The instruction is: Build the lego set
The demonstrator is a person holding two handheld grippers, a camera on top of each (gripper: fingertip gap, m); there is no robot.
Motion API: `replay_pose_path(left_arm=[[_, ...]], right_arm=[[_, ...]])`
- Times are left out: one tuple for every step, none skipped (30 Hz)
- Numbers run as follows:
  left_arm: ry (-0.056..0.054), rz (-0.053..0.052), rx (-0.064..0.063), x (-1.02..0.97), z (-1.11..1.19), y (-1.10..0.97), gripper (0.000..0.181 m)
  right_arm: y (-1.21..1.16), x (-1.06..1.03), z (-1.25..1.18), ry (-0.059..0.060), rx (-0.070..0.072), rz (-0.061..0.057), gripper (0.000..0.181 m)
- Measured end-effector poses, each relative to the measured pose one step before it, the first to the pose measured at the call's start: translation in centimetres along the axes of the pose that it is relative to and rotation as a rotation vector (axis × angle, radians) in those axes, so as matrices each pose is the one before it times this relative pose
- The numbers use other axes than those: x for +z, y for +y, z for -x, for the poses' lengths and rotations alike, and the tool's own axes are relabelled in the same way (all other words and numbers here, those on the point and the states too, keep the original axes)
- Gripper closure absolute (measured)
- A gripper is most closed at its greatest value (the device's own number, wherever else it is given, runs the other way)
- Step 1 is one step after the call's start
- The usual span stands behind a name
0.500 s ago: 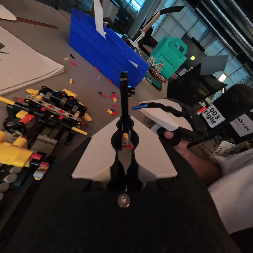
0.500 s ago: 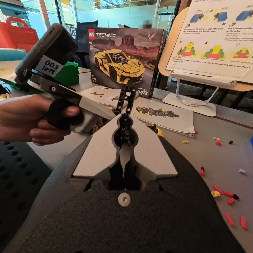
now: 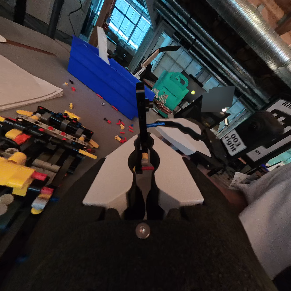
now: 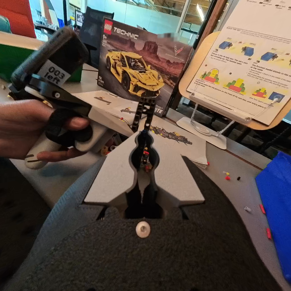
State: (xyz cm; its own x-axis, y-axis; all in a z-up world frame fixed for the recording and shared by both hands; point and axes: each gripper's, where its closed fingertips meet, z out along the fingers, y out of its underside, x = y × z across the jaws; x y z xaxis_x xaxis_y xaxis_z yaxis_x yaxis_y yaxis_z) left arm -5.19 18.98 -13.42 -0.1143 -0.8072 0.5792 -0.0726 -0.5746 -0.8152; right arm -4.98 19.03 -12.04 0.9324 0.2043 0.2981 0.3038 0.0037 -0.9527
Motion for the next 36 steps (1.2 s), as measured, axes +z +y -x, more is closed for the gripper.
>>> replay_pose_path(left_arm=[[-0.02, 0.0034, 0.0429, -0.068, 0.107, 0.004, 0.174], [-0.0167, 0.0085, 0.0395, -0.031, 0.067, 0.099, 0.174], [-0.0143, 0.0086, 0.0243, 0.003, 0.106, 0.167, 0.174], [-0.0139, 0.0056, 0.0112, 0.006, 0.132, 0.165, 0.174], [-0.0128, 0.0, 0.0053, -0.008, 0.111, 0.08, 0.174], [-0.0045, -0.0007, 0.0073, -0.005, -0.005, 0.044, 0.174], [-0.0035, 0.0003, 0.0012, -0.021, 0.034, 0.007, 0.174], [-0.0037, -0.0038, -0.0068, -0.045, 0.074, -0.039, 0.174], [0.0013, -0.0018, -0.0096, 0.004, 0.023, 0.03, 0.174], [0.0041, -0.0016, -0.0183, 0.029, 0.019, 0.034, 0.174], [0.0043, -0.0119, -0.0188, -0.002, 0.028, -0.115, 0.174], [0.0056, -0.009, -0.0074, 0.037, 0.005, -0.112, 0.174], [0.0055, -0.0022, -0.0037, 0.081, -0.025, -0.046, 0.174], [-0.0036, 0.0004, -0.0011, 0.076, 0.066, 0.013, 0.174], [-0.0083, 0.0012, 0.0041, 0.074, 0.12, 0.042, 0.174], [-0.001, 0.001, 0.0018, 0.055, 0.032, 0.055, 0.174], [-0.0038, -0.0036, 0.0023, -0.013, 0.037, -0.042, 0.174], [-0.0142, -0.0143, 0.015, -0.088, 0.12, -0.215, 0.174], [-0.0077, -0.0144, 0.026, -0.088, -0.016, -0.255, 0.174], [0.0043, -0.0053, 0.0206, 0.009, -0.178, -0.137, 0.174], [-0.0049, -0.0011, 0.0146, 0.041, -0.04, -0.055, 0.174], [-0.0113, 0.01, 0.0163, 0.071, 0.048, 0.125, 0.174], [-0.0073, 0.0069, 0.0091, 0.072, 0.019, 0.107, 0.173], [-0.002, 0.002, -0.0054, 0.017, 0.051, 0.064, 0.173], [-0.0001, 0.006, -0.0126, -0.01, 0.126, 0.113, 0.174], [0.0024, 0.0072, -0.0092, 0.002, 0.057, 0.143, 0.174], [-0.0004, 0.0054, -0.0007, 0.003, 0.0, 0.095, 0.174], [-0.0062, -0.0015, 0.0134, -0.022, -0.021, -0.042, 0.174], [-0.0096, 0.0016, 0.0254, -0.019, -0.004, -0.038, 0.174], [-0.0083, 0.006, 0.024, -0.023, 0.01, 0.007, 0.174], [-0.007, -0.005, 0.0197, -0.058, -0.017, -0.154, 0.174], [-0.0031, -0.0097, 0.0182, -0.074, -0.08, -0.2, 0.174], [-0.0015, -0.0052, 0.0137, -0.044, -0.077, -0.134, 0.174], [-0.0041, 0.0024, 0.0083, -0.003, -0.025, -0.002, 0.173], [-0.0047, 0.0033, 0.0051, 0.003, 0.012, 0.034, 0.173], [-0.008, 0.0048, 0.0149, 0.025, 0.005, 0.04, 0.173]], right_arm=[[0.083, 0.076, 0.069, 0.0075, -0.0172, 0.0064, 0.179], [0.035, 0.028, 0.058, 0.0045, -0.0089, 0.0026, 0.179], [0.159, 0.059, 0.038, -0.0006, 0.0029, 0.0092, 0.178], [0.2, 0.084, 0.034, -0.0054, 0.0101, 0.0094, 0.179], [0.148, 0.094, 0.013, -0.0072, 0.0176, 0.0066, 0.178], [-0.028, 0.045, 0.006, -0.0082, 0.0181, -0.0047, 0.177], [0.029, 0.031, 0.02, -0.0101, 0.0199, -0.0022, 0.178], [0.061, 0.048, -0.002, -0.0091, 0.0203, 0.0005, 0.178], [0.053, 0.002, -0.013, -0.0058, 0.0195, 0.0022, 0.178], [0.084, -0.023, -0.02, -0.0062, 0.0209, 0.0075, 0.178], [0.024, -0.012, -0.042, -0.0074, 0.019, 0.0008, 0.178], [0.01, -0.036, -0.08, -0.0045, 0.0138, -0.0004, 0.178], [-0.066, -0.064, -0.1, -0.0007, 0.0075, -0.0029, 0.178], [0.064, 0.004, -0.075, 0.0007, 0.0073, 0.0028, 0.178], [0.157, 0.08, -0.068, 0.0003, 0.0079, 0.0081, 0.178], [0.02, 0.004, -0.059, -0.0009, 0.0065, 0.0011, 0.178], [0.01, 0.018, -0.018, -0.0023, 0.0065, 0.0, 0.178], [0.172, 0.072, -0.047, -0.0015, 0.0094, 0.0101, 0.178], [0.189, 0.069, -0.039, -0.0016, 0.007, 0.0127, 0.177], [0.086, 0.047, 0.015, -0.0033, 0.0045, 0.0059, 0.177], [0.096, 0.036, -0.035, 0.0018, 0.0012, 0.0062, 0.177], [-0.129, -0.074, -0.026, 0.0047, -0.0015, -0.0026, 0.178], [-0.199, -0.099, -0.027, 0.0076, -0.0054, -0.0108, 0.178], [0.085, 0.036, -0.023, 0.0043, -0.0049, 0.0014, 0.178], [0.206, 0.102, 0.028, -0.0035, 0.0032, 0.0111, 0.178], [-0.02, 0.02, 0.046, -0.0051, 0.0018, -0.0001, 0.178], [-0.093, -0.015, 0.087, -0.005, 0.0004, -0.0064, 0.178], [-0.008, -0.002, 0.014, -0.0001, -0.0014, -0.0004, 0.178], [0.022, 0.009, -0.013, 0.0023, -0.0012, 0.0012, 0.177], [0.008, -0.006, 0.026, -0.0019, 0.0013, 0.0005, 0.178], [0.078, 0.029, -0.023, 0.0011, 0.0025, 0.0053, 0.178], [0.146, 0.056, -0.029, 0.0026, 0.0002, 0.0089, 0.177], [0.122, 0.064, 0.035, 0.0013, -0.0043, 0.0087, 0.177], [0.037, 0.025, 0.014, 0.0054, -0.0079, 0.003, 0.178], [0.013, 0.011, 0.004, 0.005, -0.0073, 0.0025, 0.177], [-0.078, -0.055, -0.012, 0.0048, -0.0049, -0.0019, 0.178]])
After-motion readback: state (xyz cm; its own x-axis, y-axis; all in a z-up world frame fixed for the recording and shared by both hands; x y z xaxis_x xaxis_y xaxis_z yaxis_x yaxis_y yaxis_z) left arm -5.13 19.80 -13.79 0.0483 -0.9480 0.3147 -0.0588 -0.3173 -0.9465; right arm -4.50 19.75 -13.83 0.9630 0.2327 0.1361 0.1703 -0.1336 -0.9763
